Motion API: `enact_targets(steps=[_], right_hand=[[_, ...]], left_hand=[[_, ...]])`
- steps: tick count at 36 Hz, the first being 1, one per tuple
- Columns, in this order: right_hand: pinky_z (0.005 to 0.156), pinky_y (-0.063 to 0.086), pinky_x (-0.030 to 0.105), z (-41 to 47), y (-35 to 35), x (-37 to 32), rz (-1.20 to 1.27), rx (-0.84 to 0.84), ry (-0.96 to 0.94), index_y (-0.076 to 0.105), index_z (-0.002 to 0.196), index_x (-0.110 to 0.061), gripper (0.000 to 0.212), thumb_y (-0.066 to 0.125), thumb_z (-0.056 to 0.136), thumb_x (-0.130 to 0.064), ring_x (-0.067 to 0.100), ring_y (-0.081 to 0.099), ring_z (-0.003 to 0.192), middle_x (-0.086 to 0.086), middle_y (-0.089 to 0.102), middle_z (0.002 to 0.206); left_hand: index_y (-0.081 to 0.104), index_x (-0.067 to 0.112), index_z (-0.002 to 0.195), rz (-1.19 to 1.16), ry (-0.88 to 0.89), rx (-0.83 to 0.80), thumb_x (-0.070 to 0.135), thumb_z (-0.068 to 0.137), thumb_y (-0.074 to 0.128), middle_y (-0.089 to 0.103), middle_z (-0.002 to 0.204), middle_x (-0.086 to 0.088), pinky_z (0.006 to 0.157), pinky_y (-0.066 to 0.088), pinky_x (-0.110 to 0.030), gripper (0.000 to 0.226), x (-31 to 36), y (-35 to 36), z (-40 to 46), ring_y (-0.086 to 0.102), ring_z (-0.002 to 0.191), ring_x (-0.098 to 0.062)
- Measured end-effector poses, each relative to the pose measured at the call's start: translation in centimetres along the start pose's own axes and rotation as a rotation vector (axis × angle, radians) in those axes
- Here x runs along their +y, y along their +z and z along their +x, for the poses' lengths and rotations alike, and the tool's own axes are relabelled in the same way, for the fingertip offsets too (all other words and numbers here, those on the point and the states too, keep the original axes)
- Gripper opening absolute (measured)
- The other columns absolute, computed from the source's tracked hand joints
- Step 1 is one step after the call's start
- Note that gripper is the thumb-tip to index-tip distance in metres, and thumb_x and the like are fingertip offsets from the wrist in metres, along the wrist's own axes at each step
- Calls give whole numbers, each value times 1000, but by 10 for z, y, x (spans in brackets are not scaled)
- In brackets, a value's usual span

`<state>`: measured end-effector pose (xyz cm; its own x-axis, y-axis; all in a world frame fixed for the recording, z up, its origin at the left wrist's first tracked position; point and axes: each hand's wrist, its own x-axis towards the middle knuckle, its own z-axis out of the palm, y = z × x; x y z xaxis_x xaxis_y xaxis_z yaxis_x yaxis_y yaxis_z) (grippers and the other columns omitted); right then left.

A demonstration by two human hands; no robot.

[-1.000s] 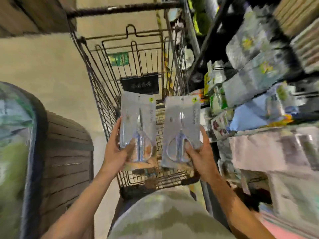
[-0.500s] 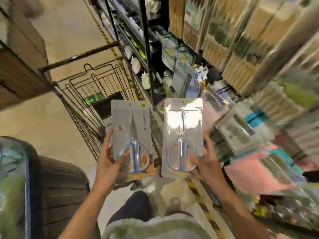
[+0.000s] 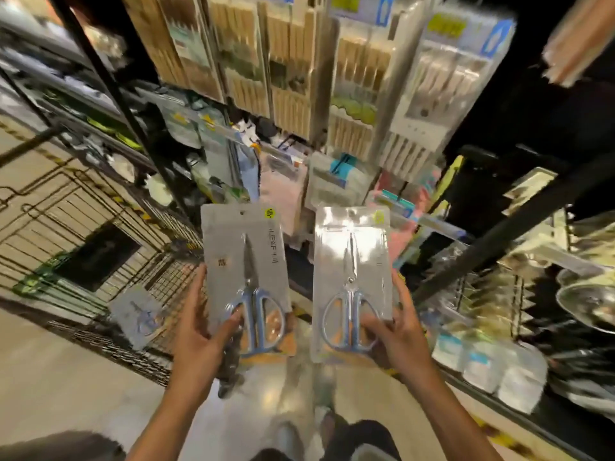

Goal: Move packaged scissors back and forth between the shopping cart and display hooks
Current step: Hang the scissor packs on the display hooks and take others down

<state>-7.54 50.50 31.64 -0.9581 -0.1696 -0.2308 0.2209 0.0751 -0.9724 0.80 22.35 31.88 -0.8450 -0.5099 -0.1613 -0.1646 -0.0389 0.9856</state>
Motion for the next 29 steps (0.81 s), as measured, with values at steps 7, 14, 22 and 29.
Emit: enact_targets(steps=[7, 14, 22, 29], right_hand=[[71, 58, 23, -74, -48, 10, -36, 144, -40, 24, 156, -38, 80, 66, 95, -9, 18, 75, 97, 0, 73, 123], [68, 59, 28, -126, -104, 17, -2, 264, -93, 29, 141, -57, 78, 67, 93, -9, 18, 74, 83, 4, 77, 106], [99, 55, 31, -167, -187, 15, 38, 330, -185, 33, 143, -50, 75, 65, 94, -4, 16, 66, 121, -8, 64, 137], [92, 58, 28, -222, -295, -1, 45, 372, -243, 25, 153, -43, 77, 63, 97, -7, 11, 70, 111, -29, 62, 132]], left_hand=[[35, 59, 147, 64, 80, -221, 2, 87, 74, 43, 157, 15, 111, 45, -52, 91, -10, 28, -32, 46, 142, -17], [37, 52, 149, 79, 141, -340, 2, 88, 72, 47, 154, 17, 91, 52, -12, 86, 0, 84, -69, 53, 133, -3], [34, 55, 149, 32, 225, -413, 15, 83, 74, 59, 145, 2, 98, 56, -45, 87, 22, 161, -127, 62, 127, -21], [40, 54, 145, -102, 291, -451, -1, 84, 71, 64, 137, 10, 96, 56, -31, 88, 41, 259, -201, 63, 125, -16]])
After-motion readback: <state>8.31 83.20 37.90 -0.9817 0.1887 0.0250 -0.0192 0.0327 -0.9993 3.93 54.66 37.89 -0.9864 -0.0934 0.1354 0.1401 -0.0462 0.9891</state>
